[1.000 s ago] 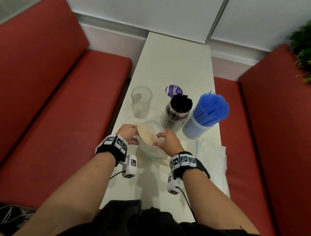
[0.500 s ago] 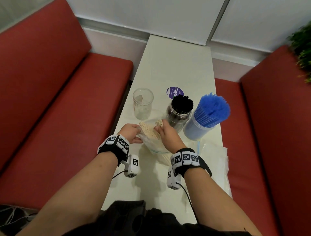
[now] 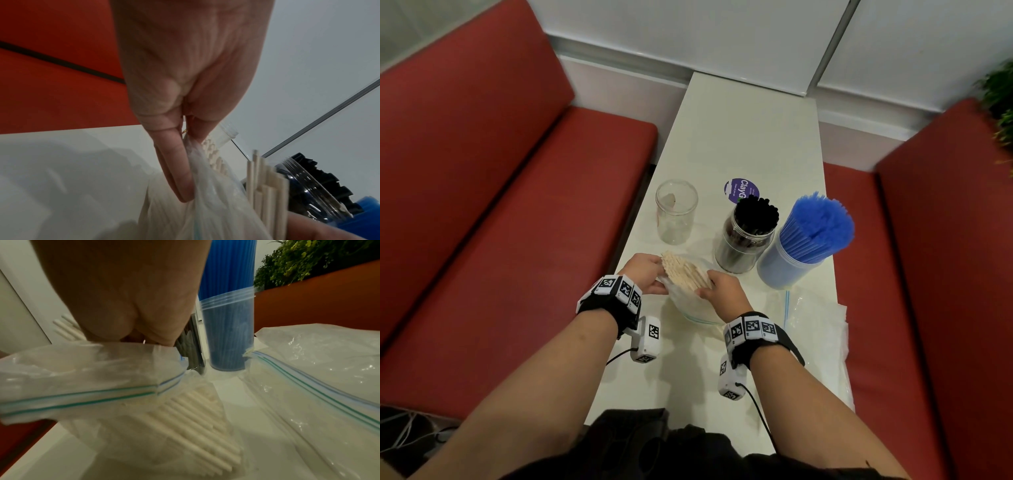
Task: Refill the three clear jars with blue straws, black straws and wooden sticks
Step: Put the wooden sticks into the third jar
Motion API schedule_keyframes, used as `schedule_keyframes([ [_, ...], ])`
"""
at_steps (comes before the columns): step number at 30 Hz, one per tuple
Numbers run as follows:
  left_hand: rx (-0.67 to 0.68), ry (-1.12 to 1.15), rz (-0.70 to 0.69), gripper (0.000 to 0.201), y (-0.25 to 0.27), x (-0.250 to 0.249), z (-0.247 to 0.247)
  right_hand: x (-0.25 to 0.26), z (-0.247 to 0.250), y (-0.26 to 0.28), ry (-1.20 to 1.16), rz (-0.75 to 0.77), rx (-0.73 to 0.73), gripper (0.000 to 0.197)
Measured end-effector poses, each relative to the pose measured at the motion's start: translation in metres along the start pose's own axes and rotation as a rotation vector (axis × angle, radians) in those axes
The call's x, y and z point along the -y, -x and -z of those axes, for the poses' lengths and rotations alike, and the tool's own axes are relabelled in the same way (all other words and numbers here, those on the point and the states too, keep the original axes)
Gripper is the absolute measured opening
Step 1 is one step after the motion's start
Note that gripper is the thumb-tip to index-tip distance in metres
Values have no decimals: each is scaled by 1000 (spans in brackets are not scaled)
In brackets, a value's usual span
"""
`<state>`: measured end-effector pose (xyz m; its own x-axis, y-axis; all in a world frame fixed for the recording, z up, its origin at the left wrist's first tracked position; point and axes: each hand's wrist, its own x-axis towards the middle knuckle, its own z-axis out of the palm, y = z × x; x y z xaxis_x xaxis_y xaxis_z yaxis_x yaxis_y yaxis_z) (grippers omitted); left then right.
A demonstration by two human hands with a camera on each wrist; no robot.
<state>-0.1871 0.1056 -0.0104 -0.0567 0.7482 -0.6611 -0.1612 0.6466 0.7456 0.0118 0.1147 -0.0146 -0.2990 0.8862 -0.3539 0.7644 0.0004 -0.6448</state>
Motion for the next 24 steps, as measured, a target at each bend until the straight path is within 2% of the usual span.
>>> schedule_keyframes([
  [1,-2,-3,-4,23,0,0,1,0,2,0,-37,18,-11,24],
  [3,-17,-9,-7,21,-1,0,3,4,7,1,-116,67,-29,7],
  [5,-26,-20,-10,22,-2,-1,3,6,11,2,-183,93,-63,19],
  [7,-11,-43,-16,26,-3,-1,4,9,11,1,-253,103,-99,14],
  [9,4,-57,-18,27,-3,0,6,11,9,0,-296,113,-96,12],
  [12,10,-61,-12,27,-1,0,7,11,5,-2,-328,66,-35,21],
  [15,14,-65,-8,26,2,-4,7,17,8,-10,-378,83,-55,7],
  [20,31,-99,-16,31,4,-7,8,31,21,-21,-482,142,-240,30],
  [24,24,-98,-14,33,5,-7,10,19,3,-15,-605,62,-142,31],
])
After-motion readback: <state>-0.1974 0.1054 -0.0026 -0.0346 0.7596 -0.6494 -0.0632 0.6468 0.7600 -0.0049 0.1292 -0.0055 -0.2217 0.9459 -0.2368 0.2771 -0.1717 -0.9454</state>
